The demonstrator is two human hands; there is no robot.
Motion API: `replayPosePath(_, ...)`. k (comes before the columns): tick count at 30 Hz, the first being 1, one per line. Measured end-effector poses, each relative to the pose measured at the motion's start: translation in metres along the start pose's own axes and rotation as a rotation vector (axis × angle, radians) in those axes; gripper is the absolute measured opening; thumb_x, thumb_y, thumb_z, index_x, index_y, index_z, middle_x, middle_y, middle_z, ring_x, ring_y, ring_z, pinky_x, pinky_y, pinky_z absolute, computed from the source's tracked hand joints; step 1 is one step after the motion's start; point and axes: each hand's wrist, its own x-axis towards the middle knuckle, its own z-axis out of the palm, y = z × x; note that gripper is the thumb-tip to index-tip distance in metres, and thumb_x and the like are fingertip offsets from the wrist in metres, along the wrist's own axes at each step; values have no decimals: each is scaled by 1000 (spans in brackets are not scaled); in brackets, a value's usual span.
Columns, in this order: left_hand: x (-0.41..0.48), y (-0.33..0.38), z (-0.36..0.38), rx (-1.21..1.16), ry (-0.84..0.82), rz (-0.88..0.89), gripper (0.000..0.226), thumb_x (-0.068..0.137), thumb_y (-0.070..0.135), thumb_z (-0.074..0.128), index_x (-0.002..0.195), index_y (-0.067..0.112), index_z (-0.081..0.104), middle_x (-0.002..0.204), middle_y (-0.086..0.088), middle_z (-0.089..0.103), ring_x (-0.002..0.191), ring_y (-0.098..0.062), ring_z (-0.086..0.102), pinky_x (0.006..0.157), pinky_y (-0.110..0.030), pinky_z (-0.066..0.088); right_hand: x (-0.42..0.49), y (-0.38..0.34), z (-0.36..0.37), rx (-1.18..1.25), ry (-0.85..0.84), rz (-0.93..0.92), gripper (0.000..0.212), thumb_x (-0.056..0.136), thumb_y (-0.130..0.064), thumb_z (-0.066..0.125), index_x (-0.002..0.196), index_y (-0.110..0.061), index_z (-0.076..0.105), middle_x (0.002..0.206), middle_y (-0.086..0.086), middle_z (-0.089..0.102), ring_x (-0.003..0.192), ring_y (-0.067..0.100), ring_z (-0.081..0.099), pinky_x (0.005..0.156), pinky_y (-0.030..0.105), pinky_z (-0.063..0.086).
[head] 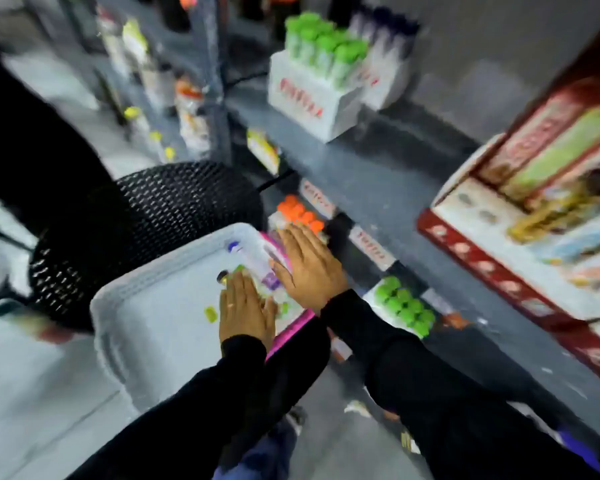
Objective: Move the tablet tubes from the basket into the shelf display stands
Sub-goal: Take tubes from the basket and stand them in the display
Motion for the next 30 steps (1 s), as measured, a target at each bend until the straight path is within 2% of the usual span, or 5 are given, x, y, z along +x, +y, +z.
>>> replayPosePath(4,-33,-59,23,67,-137,-356,71,91,49,14,143,1,3,155,-13,3,142,-25,0,117,-38,2,-2,-26,78,148,-380,48,28,89,-19,50,93,-4,73,97,15,75,87,32,72,80,39,59)
replayPosePath(11,-30,-66,28,64,-266,-412,71,93,49,21,144,5,-1,156,-10,-2,142,-23,-5,117,-37,0,14,-49,139,41,-736,146,29,96,-11,47,124,-7,51,119,18,63,111,36,60,87,43,52)
replayPosePath(21,-31,-69,30,59,-275,-380,74,89,54,13,144,6,-2,156,-10,-3,142,-22,-7,116,-36,0,27,-62,117,60,-913,192,49,82,-32,65,122,-6,53,125,15,56,114,35,58,89,39,50)
replayPosePath(25,-33,-70,31,52,-285,-389,81,80,55,6,144,6,-1,156,-9,-1,142,-21,-5,116,-35,1,45,-40,62,165,-893,225,42,74,-25,70,108,-9,51,108,15,63,96,35,62,65,32,42)
replayPosePath(30,-29,-60,23,181,-261,-249,77,85,55,3,144,5,0,156,-11,2,142,-25,-3,117,-38,2,64,-5,-40,205,-925,261,17,80,-22,66,84,-5,67,90,13,73,79,29,65,67,32,50)
